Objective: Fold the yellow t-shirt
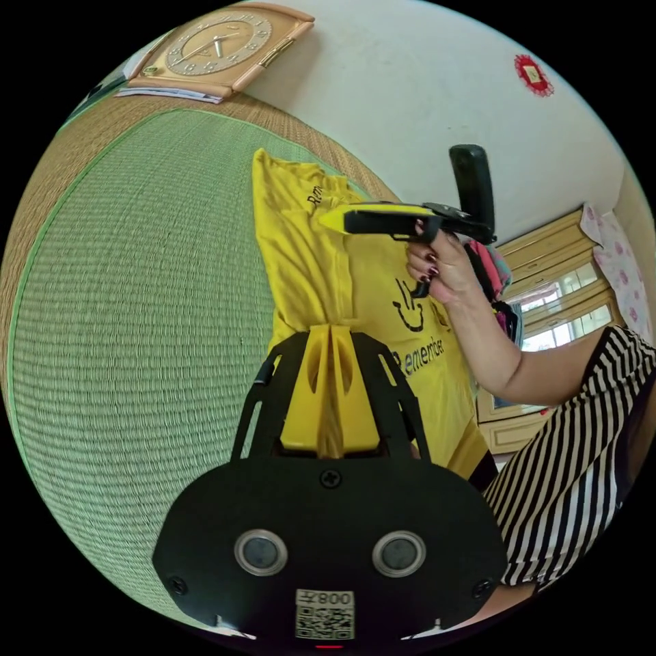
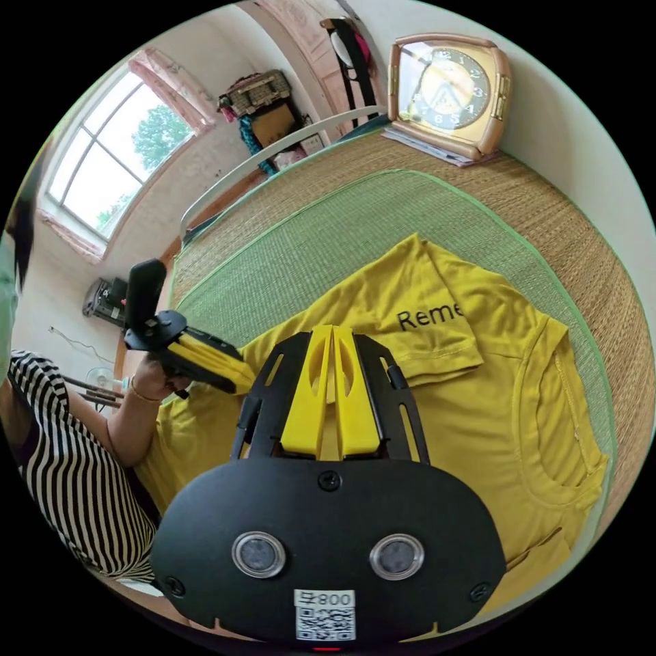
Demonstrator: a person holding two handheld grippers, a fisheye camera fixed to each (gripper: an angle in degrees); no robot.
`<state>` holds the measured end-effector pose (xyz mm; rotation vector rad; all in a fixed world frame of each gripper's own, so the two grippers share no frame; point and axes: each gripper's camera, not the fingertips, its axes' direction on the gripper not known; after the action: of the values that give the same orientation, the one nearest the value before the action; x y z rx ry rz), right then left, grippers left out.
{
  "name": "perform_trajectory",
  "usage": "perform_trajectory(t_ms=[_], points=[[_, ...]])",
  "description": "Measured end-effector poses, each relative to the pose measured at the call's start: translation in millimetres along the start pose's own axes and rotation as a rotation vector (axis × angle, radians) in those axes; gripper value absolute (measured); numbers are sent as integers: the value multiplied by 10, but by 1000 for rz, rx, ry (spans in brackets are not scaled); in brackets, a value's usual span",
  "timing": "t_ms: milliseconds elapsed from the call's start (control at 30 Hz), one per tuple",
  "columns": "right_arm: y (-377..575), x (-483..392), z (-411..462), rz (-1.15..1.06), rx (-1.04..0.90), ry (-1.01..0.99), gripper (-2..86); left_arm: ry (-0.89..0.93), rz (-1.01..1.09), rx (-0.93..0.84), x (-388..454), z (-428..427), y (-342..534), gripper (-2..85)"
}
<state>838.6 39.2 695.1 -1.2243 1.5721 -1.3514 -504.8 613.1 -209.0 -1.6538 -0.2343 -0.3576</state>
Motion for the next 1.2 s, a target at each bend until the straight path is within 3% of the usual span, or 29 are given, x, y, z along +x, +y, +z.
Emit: perform_trajectory(t_ms=[367, 567, 967, 1200], points=[[571, -381, 396, -49, -123, -130, 1, -18, -72, 94, -192, -73, 310, 2], [632, -441, 457, -93, -138, -53, 2, -39, -77, 76, -279, -37, 463, 1], [923, -47, 229, 155, -48, -128, 2, 99, -102, 96, -655, -33, 861, 3], [1797, 14, -545, 365, 51, -146, 1, 153, -106, 333, -594, -442, 1196, 2]])
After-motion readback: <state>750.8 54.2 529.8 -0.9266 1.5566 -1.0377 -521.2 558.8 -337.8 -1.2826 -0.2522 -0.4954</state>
